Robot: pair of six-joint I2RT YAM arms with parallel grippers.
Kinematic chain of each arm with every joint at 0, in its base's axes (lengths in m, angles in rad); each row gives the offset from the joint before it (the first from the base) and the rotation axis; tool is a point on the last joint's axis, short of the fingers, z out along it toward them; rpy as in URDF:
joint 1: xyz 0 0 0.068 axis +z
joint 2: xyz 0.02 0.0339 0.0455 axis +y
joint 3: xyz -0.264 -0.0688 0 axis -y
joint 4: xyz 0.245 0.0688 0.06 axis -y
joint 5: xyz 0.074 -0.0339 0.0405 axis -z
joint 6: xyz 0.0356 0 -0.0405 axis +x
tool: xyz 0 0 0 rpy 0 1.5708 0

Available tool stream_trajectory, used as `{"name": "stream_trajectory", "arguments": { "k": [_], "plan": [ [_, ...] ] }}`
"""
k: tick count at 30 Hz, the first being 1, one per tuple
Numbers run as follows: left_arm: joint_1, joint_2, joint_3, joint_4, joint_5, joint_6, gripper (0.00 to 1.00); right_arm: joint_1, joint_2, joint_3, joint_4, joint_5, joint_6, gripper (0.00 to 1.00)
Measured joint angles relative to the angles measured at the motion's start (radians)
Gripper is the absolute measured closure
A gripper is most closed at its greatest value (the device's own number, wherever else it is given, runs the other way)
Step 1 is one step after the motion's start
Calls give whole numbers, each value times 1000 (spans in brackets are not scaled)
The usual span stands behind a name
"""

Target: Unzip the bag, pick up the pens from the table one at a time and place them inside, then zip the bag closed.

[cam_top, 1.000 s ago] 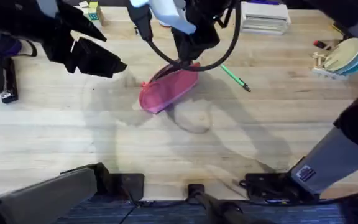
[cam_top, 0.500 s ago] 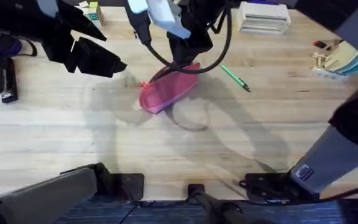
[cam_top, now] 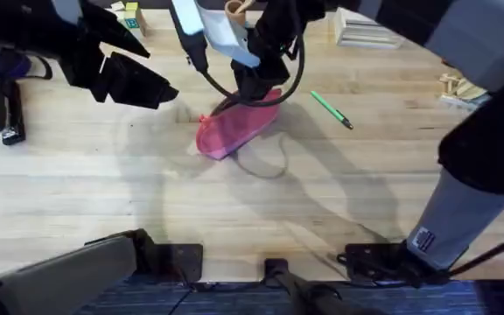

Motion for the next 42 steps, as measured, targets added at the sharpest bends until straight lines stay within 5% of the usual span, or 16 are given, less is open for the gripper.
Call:
{"name": "stream_trajectory", "arguments": {
  "k": [14, 16, 21, 22, 42],
  "plan": [
    [0, 0, 0, 0, 0, 0, 6, 2, 73, 0, 29, -2, 0, 953],
    [0, 0, 0, 0, 0, 0, 6, 2, 73, 0, 29, -2, 0, 785],
    [0, 0, 0, 0, 0, 0, 7, 2, 73, 0, 28, -2, -5, 61],
    [0, 0, 0, 0, 0, 0, 6, 2, 73, 0, 27, -2, -8, 19],
    [0, 0, 0, 0, 0, 0, 6, 0, 71, 0, -1, -1, -7, 3]
  ]
}}
